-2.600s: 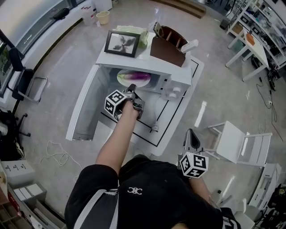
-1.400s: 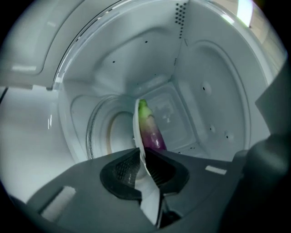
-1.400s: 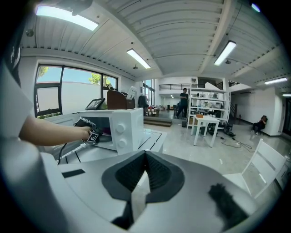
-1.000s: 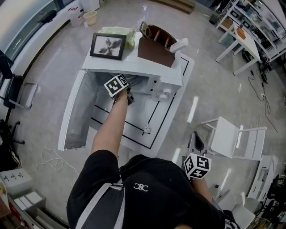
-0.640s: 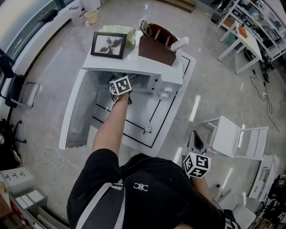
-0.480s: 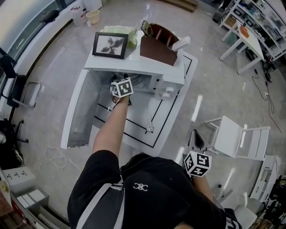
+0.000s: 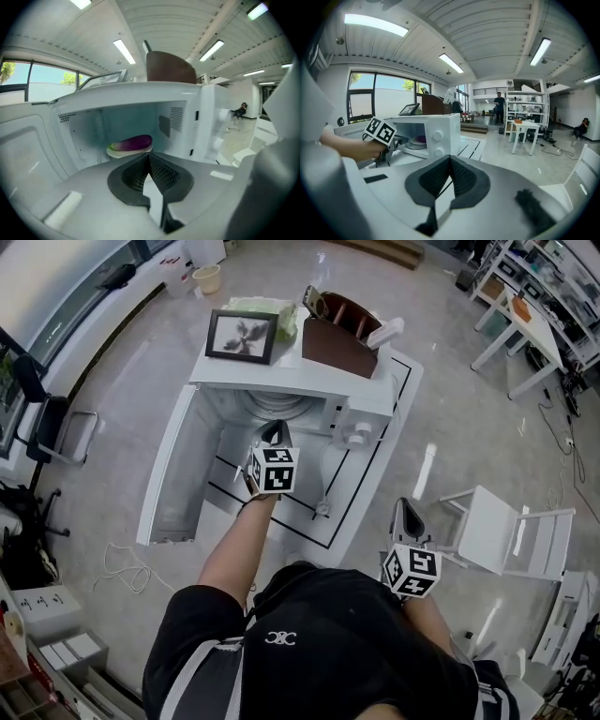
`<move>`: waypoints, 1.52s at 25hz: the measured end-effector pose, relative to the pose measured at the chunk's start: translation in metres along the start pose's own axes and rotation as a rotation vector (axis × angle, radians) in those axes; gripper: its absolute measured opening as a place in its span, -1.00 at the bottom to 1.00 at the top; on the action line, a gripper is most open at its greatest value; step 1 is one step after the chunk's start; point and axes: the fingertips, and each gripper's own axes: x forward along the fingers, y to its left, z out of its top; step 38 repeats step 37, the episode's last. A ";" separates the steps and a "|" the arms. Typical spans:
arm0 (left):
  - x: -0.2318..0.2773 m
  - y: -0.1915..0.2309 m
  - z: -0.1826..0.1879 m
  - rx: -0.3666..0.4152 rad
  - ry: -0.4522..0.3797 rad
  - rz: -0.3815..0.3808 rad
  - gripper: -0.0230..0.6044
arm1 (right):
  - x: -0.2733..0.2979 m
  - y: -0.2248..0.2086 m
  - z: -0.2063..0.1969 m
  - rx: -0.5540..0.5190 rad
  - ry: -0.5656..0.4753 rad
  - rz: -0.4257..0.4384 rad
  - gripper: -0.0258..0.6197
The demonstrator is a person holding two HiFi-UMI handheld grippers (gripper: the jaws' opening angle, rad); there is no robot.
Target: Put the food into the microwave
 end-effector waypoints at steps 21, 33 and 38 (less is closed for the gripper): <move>-0.120 -0.160 0.022 -0.048 -0.051 -0.296 -0.91 | 0.003 0.034 0.019 0.010 -0.085 0.162 -0.92; -0.119 -0.172 0.023 -0.040 -0.046 -0.295 -0.90 | 0.003 0.030 0.025 0.008 -0.101 0.184 -0.92; -0.121 -0.180 0.019 -0.012 -0.038 -0.300 -0.90 | 0.002 0.028 0.027 0.007 -0.103 0.189 -0.92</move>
